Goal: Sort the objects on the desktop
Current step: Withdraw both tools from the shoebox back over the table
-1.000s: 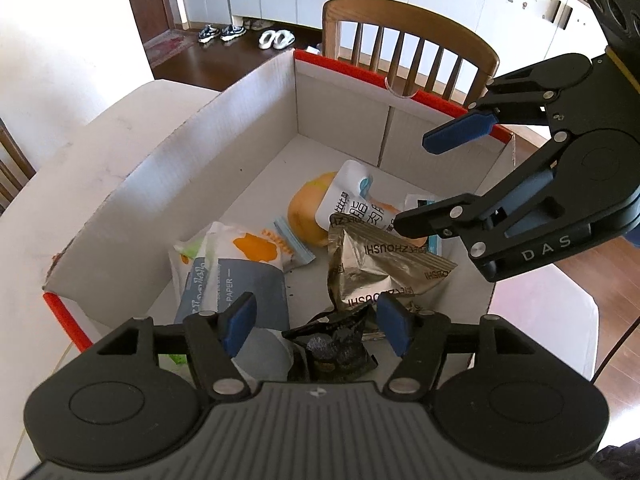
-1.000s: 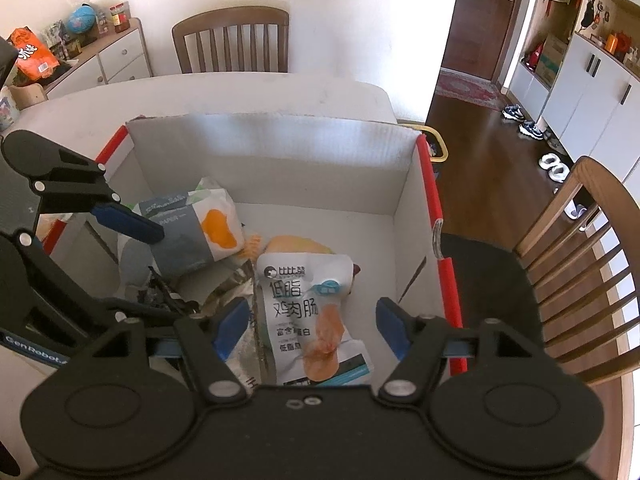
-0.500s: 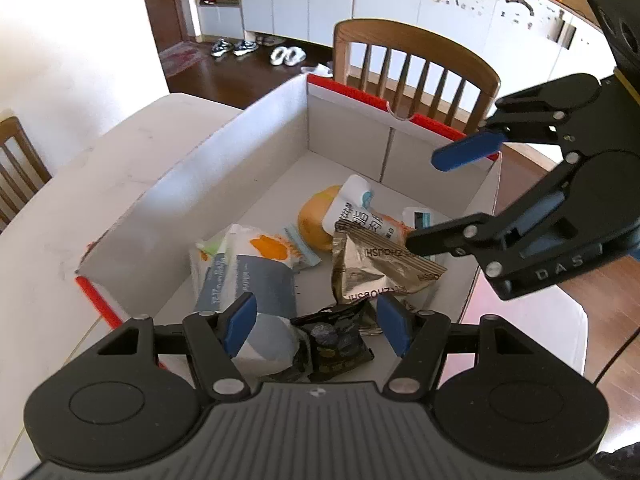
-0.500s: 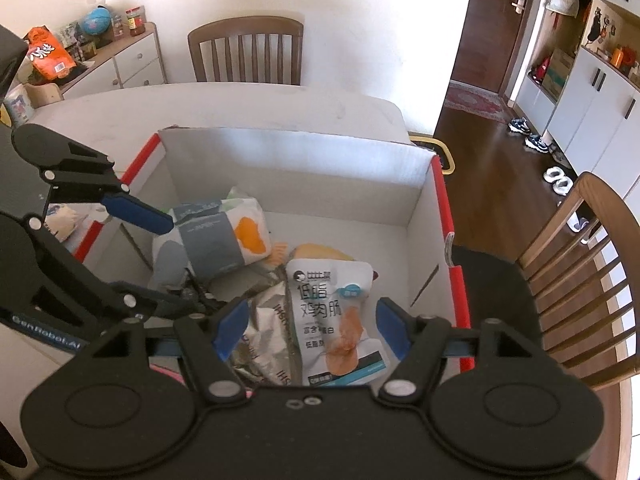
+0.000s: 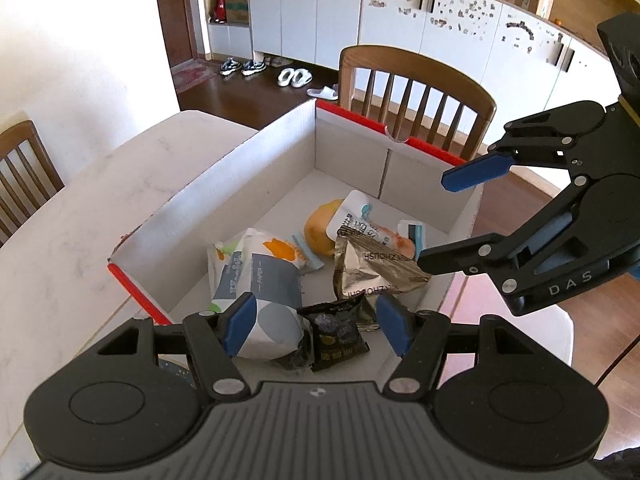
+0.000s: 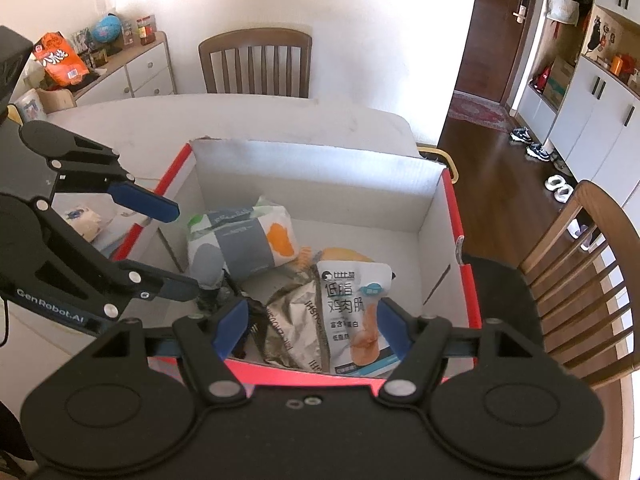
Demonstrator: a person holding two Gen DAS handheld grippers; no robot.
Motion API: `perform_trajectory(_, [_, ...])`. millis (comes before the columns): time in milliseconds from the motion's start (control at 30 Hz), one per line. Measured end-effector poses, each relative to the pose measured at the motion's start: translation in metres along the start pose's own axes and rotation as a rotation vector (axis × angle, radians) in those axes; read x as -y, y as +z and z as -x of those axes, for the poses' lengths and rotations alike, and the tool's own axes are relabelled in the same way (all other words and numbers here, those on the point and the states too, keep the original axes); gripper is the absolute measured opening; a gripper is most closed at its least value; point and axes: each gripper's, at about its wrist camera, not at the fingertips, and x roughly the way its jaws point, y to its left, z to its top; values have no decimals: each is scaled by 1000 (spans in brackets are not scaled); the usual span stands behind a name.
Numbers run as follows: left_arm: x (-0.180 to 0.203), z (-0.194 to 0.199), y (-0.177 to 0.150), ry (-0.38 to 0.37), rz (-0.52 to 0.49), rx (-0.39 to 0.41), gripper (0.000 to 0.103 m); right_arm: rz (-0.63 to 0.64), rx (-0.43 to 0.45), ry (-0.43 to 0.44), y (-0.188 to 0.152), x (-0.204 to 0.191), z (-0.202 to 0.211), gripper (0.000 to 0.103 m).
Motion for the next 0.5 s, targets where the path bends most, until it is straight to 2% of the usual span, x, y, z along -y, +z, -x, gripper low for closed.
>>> perform_trajectory(333, [-1, 24, -15, -27, 3, 37, 65, -16, 34, 6, -3, -21, 20, 74])
perform_trajectory(500, [-4, 36, -25, -30, 7, 54, 65, -26, 49, 9, -4, -35, 26, 78])
